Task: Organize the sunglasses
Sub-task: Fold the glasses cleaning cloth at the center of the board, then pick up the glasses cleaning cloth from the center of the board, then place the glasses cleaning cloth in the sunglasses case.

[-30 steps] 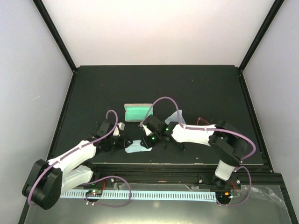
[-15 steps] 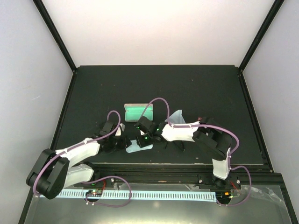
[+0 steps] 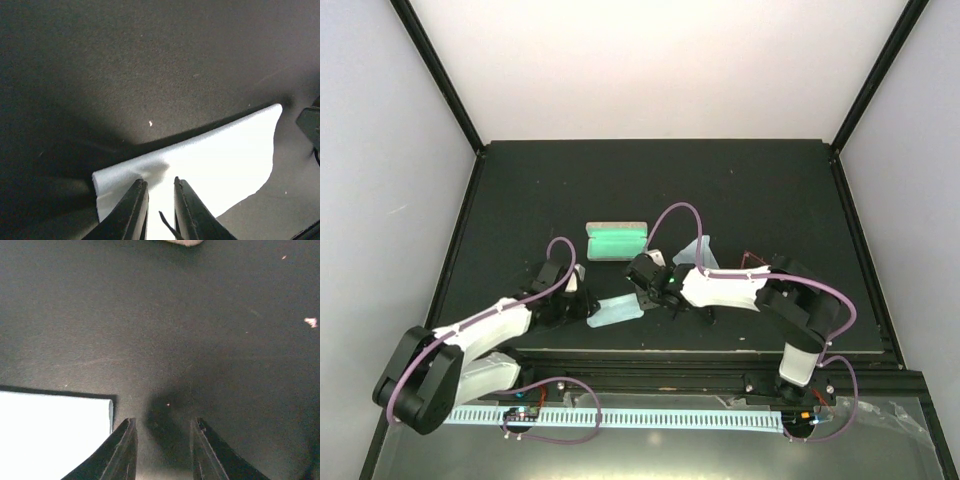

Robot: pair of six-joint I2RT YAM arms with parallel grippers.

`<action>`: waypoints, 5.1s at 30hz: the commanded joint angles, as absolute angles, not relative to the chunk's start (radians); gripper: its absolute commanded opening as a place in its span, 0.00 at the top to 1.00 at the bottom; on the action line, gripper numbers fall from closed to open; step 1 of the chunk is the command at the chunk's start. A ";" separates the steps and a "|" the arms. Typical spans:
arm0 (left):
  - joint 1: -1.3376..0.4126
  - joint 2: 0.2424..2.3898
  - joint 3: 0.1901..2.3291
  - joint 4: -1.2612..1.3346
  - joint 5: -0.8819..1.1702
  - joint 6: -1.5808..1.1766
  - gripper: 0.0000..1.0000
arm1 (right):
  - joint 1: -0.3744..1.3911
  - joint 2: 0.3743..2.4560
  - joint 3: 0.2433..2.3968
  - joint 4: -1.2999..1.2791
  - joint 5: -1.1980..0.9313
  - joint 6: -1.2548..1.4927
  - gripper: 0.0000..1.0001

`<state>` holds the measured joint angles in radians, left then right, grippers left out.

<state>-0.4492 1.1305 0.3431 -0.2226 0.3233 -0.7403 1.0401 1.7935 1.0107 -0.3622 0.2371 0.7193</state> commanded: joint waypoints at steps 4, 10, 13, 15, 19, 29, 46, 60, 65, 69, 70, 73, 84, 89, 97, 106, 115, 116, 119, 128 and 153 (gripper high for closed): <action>-0.451 1.014 0.358 -0.327 0.264 -0.739 0.83 | 1.068 1.749 1.058 -0.368 0.193 0.637 0.65; -0.451 1.052 0.357 -0.234 0.272 -0.743 0.90 | 1.070 1.809 1.083 -0.226 -0.030 0.622 0.75; -0.450 1.094 0.353 -0.179 0.264 -0.755 0.93 | 1.067 1.843 1.104 -0.170 -0.094 0.656 0.76; -0.450 1.115 0.353 -0.161 0.254 -0.768 0.94 | 1.066 1.872 1.122 -0.151 -0.126 0.677 0.77; -0.450 1.127 0.342 -0.142 0.222 -0.786 0.95 | 1.063 1.920 1.134 -0.132 -0.131 0.719 0.78; -0.451 1.166 0.332 -0.225 0.131 -0.806 0.97 | 1.008 1.933 1.054 -0.130 -0.052 0.790 0.79; -0.452 1.024 0.446 -0.382 0.144 -0.737 0.80 | 0.998 1.681 0.998 -0.353 0.312 0.704 0.71; -0.495 0.928 0.403 -0.562 0.116 -0.833 0.60 | 1.108 1.823 1.136 -0.473 0.152 0.567 0.60; -0.526 0.945 0.363 -0.523 0.114 -0.876 0.60 | 1.121 1.868 1.149 -0.491 0.152 0.585 0.66; -0.541 0.966 0.341 -0.486 0.124 -0.892 0.60 | 1.122 1.875 1.136 -0.495 0.137 0.596 0.67; -0.545 0.972 0.337 -0.476 0.128 -0.894 0.60 | 1.123 1.879 1.134 -0.495 0.130 0.599 0.67; -0.550 0.995 0.329 -0.443 0.148 -0.897 0.61 | 1.123 1.901 1.131 -0.486 0.098 0.600 0.70; -0.561 1.024 0.316 -0.423 0.161 -0.920 0.73 | 1.122 1.926 1.124 -0.472 0.064 0.621 0.83; -0.563 1.033 0.313 -0.421 0.146 -0.920 0.75 | 1.123 1.930 1.123 -0.468 0.061 0.622 0.87; -0.565 1.051 0.309 -0.418 0.129 -0.917 0.84 | 1.123 1.929 1.118 -0.459 0.060 0.629 0.92; -0.566 1.036 0.304 -0.408 0.115 -0.913 0.99 | 1.123 1.915 1.117 -0.451 0.073 0.641 0.99; -0.566 0.990 0.359 -0.403 0.097 -0.861 0.98 | 1.108 1.820 1.097 -0.397 0.120 0.645 0.99; -0.567 0.993 0.378 -0.411 0.092 -0.851 0.99 | 1.104 1.811 1.098 -0.393 0.124 0.642 0.99; -0.567 1.013 0.436 -0.437 0.078 -0.818 0.99 | 1.091 1.786 1.105 -0.393 0.132 0.633 0.99; -0.544 1.109 0.612 -0.474 0.077 -0.708 0.98 | 1.033 1.746 1.160 -0.410 0.168 0.610 0.99; -0.379 1.597 1.077 -0.506 0.130 -0.443 0.98 | 0.889 1.959 1.463 -0.456 0.254 0.572 0.99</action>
<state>-0.3939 1.5669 1.0195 -0.4858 0.1234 -0.4873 0.8997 1.9270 1.4342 -0.4473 0.2268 0.5797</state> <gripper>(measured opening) 0.016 0.013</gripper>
